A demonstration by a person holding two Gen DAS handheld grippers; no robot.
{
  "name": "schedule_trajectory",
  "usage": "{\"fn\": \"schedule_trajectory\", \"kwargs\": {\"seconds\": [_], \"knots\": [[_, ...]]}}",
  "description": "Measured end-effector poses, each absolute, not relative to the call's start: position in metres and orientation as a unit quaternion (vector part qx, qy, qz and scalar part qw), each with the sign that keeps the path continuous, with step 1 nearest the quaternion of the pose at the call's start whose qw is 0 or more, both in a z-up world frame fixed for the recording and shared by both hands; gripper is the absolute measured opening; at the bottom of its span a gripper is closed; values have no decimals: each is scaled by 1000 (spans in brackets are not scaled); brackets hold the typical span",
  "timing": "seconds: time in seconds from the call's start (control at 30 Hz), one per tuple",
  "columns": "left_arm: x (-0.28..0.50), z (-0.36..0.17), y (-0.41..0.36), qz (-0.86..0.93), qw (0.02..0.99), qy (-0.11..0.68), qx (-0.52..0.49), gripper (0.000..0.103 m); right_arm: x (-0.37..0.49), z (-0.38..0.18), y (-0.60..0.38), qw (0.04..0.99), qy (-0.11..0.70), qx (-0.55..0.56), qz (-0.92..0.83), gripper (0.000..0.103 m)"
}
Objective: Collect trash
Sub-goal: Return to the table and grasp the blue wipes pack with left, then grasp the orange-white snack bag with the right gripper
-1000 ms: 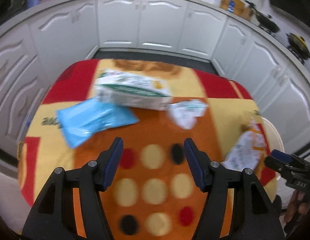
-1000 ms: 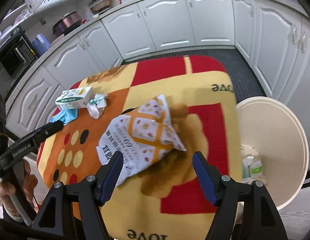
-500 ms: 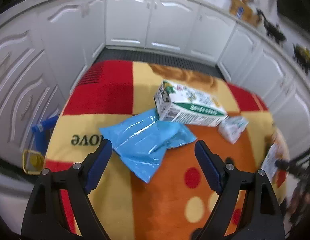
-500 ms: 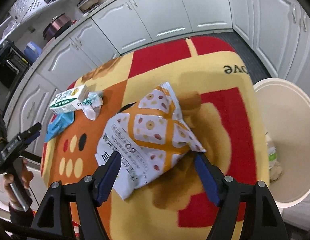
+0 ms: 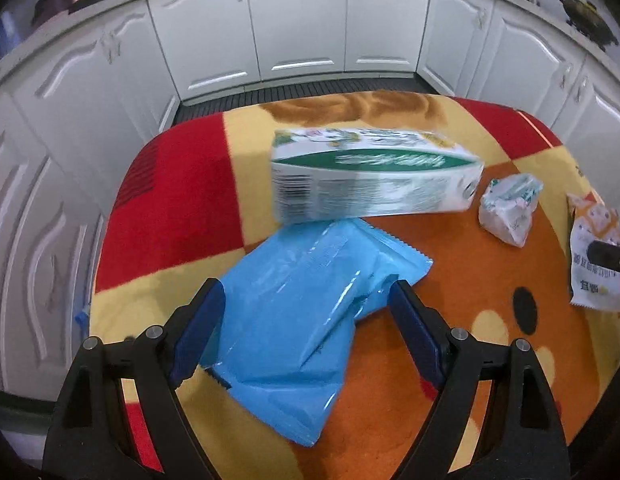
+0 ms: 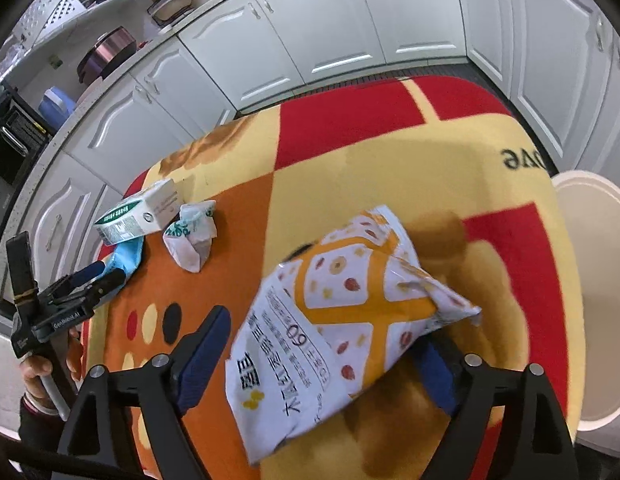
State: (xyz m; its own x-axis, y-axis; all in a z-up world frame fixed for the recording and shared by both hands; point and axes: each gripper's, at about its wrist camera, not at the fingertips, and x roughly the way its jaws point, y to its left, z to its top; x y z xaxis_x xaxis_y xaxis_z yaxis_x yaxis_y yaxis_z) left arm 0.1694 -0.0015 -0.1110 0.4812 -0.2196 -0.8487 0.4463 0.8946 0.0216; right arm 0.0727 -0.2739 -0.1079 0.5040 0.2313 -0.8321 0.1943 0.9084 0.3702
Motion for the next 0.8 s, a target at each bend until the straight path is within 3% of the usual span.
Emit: {"fn": "schedule_trajectory", "kwargs": {"seconds": [0.03, 0.1, 0.13, 0.17, 0.2, 0.3, 0.47, 0.8], "knots": [[167, -111, -2, -199, 852, 470, 117, 82, 74, -108, -270, 843, 497, 206, 9, 90], [161, -110, 0, -198, 852, 471, 115, 59, 74, -108, -263, 851, 492, 185, 10, 90], [158, -108, 0, -188, 856, 465, 122, 42, 73, -109, -262, 854, 489, 177, 12, 85], [156, -105, 1, -185, 858, 463, 122, 36, 70, -108, -259, 861, 483, 161, 14, 74], [155, -104, 2, -191, 855, 470, 113, 33, 68, -107, -258, 863, 481, 154, 18, 48], [140, -99, 4, -193, 853, 476, 96, 22, 58, -102, -267, 865, 469, 175, 42, 38], [101, -83, -3, -202, 858, 464, 85, 15, 32, -82, -279, 880, 439, 171, 60, 34], [50, -54, -39, -255, 853, 453, 50, 14, -3, -55, -309, 895, 403, 185, 57, 33]]}}
